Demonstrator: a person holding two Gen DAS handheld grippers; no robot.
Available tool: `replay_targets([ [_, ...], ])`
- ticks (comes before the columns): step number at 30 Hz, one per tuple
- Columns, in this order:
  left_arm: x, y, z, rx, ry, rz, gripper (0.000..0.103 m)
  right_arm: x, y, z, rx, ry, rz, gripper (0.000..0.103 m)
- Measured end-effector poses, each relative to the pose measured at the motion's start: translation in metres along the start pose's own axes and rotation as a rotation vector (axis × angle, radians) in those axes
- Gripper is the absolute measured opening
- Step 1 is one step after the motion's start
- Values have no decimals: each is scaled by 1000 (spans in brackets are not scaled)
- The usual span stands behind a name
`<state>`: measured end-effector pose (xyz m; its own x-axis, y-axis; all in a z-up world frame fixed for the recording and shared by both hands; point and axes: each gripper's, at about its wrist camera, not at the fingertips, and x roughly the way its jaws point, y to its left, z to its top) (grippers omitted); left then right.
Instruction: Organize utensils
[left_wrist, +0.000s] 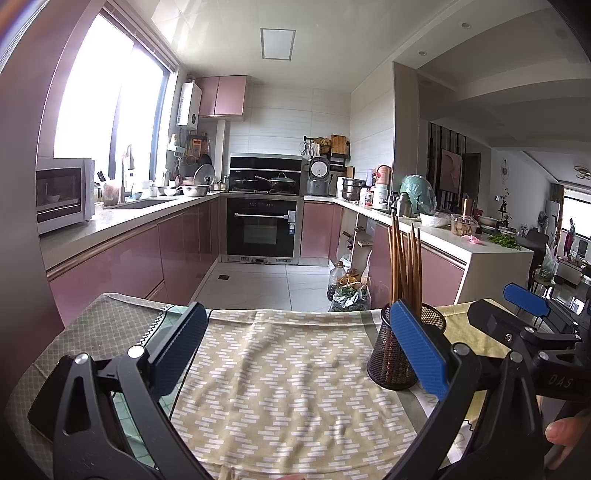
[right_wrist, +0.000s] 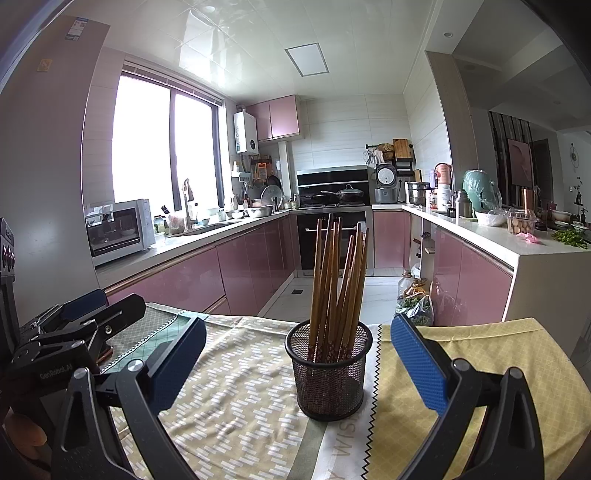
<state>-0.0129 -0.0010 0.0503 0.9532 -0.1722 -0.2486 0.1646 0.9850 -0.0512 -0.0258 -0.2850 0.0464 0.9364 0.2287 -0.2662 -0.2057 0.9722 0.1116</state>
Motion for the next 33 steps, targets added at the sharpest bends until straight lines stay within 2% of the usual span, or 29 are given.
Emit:
replay_targets([
  [33, 4, -4, -2, 0, 3, 10, 98, -1, -1, 0, 1, -13, 2, 97],
])
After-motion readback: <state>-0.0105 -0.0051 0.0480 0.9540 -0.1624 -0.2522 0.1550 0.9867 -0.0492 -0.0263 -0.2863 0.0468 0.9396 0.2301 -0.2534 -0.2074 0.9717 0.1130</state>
